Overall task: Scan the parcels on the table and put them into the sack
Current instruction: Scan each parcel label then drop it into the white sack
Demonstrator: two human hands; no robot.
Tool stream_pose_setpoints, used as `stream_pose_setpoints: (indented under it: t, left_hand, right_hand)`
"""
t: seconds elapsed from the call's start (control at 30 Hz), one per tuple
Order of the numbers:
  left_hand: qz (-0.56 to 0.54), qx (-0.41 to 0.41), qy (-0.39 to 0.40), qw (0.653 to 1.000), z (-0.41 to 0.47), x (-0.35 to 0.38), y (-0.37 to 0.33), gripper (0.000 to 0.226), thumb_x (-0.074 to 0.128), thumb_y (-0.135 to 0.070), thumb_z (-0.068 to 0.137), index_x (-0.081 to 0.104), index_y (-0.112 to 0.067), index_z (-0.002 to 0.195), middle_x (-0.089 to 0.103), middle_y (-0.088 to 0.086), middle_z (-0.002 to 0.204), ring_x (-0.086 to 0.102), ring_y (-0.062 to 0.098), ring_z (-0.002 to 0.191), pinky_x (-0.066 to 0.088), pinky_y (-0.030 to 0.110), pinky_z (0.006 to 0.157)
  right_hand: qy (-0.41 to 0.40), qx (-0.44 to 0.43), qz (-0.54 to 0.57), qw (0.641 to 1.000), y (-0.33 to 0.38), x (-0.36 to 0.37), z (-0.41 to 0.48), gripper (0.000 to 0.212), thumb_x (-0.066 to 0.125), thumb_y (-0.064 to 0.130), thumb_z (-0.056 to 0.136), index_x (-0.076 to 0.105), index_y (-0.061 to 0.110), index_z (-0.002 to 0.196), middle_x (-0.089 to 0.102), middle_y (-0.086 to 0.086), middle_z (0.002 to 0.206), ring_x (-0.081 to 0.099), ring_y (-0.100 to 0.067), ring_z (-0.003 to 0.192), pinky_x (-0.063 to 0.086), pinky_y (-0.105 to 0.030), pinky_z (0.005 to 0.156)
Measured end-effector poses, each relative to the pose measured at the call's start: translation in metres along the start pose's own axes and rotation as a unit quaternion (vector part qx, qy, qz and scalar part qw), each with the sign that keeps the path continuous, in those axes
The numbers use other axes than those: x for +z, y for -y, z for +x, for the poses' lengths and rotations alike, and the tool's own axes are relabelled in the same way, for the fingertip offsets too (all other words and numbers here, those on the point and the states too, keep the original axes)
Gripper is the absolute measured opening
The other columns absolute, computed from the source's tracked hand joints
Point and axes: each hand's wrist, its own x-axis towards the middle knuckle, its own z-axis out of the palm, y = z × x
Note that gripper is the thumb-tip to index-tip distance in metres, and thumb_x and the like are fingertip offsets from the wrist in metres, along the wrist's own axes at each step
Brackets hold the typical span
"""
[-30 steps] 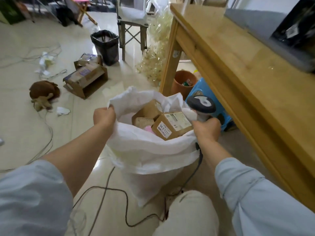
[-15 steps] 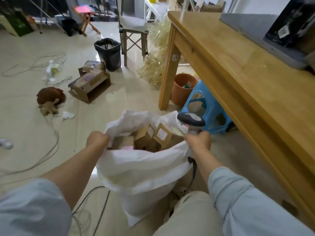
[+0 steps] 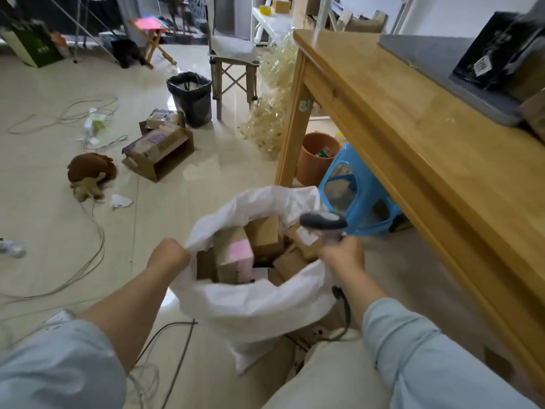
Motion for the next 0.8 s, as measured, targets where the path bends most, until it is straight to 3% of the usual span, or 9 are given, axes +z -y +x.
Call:
stream_pose_setpoints:
  t: [0.07,0.17,0.33,0.47,0.6,0.7,0.8]
  left_hand:
    - [0.018,-0.02,0.031,0.999,-0.004,0.014,0.016,0.033,0.057,-0.015,0.092,0.055,0.011,0.112,0.058,0.029,0.115,0.057,0.04,0.108,0.043,0.037,0.078]
    - [-0.044,-0.02,0.009,0.999,0.004,0.014,0.003,0.033,0.048,-0.008,0.096,0.052,0.017,0.118,0.055,0.032,0.118,0.052,0.043,0.115,0.041,0.039,0.09]
    - [-0.053,0.034,-0.084,0.995,0.026,-0.028,-0.05,0.026,0.051,-0.012,0.095,0.062,0.007,0.107,0.062,0.023,0.106,0.059,0.038,0.095,0.042,0.039,0.073]
    - [-0.093,0.056,-0.122,0.986,0.023,-0.033,-0.049,0.02,0.049,-0.014,0.093,0.064,0.0,0.095,0.063,0.022,0.095,0.057,0.035,0.083,0.042,0.036,0.067]
    - [0.039,0.031,-0.026,0.998,0.016,-0.013,0.001,0.013,0.055,-0.013,0.085,0.055,0.0,0.088,0.061,0.022,0.096,0.058,0.036,0.086,0.046,0.037,0.071]
    - [0.111,0.012,0.024,0.993,0.017,-0.001,0.018,0.011,0.056,-0.014,0.086,0.049,-0.006,0.088,0.056,0.016,0.094,0.057,0.033,0.09,0.048,0.038,0.079]
    - [0.157,-0.011,0.015,0.987,0.027,0.003,0.017,0.025,0.052,-0.015,0.093,0.054,-0.004,0.116,0.055,0.017,0.119,0.052,0.034,0.117,0.042,0.041,0.099]
  right_hand:
    - [-0.009,0.034,0.004,0.999,-0.019,0.005,0.002,0.041,0.068,0.017,0.084,0.056,0.008,0.122,0.062,-0.011,0.115,0.057,-0.031,0.112,0.045,-0.037,0.095]
    - [-0.025,0.024,0.02,0.999,-0.008,-0.004,0.009,0.022,0.065,0.015,0.088,0.058,0.009,0.108,0.058,-0.005,0.1,0.056,-0.023,0.102,0.044,-0.034,0.088]
    - [-0.08,-0.084,0.04,0.992,0.051,-0.031,0.022,0.025,0.07,0.014,0.081,0.063,0.008,0.104,0.062,-0.006,0.095,0.059,-0.027,0.099,0.048,-0.039,0.087]
    - [-0.12,-0.188,0.098,0.97,0.055,-0.034,0.011,0.016,0.07,0.005,0.074,0.061,0.013,0.085,0.065,-0.005,0.085,0.062,-0.025,0.088,0.051,-0.038,0.081]
    - [-0.013,-0.084,-0.021,0.996,0.013,-0.012,-0.002,0.015,0.07,0.009,0.078,0.065,0.009,0.093,0.063,-0.008,0.088,0.061,-0.029,0.095,0.049,-0.038,0.084]
    - [0.004,-0.054,-0.037,0.998,-0.007,-0.002,-0.002,0.027,0.072,0.012,0.076,0.067,0.008,0.103,0.068,-0.011,0.099,0.062,-0.03,0.1,0.05,-0.038,0.085]
    - [0.012,-0.047,-0.053,0.997,-0.008,-0.002,-0.001,0.027,0.072,0.011,0.077,0.066,0.011,0.103,0.067,-0.007,0.095,0.062,-0.028,0.098,0.051,-0.039,0.085]
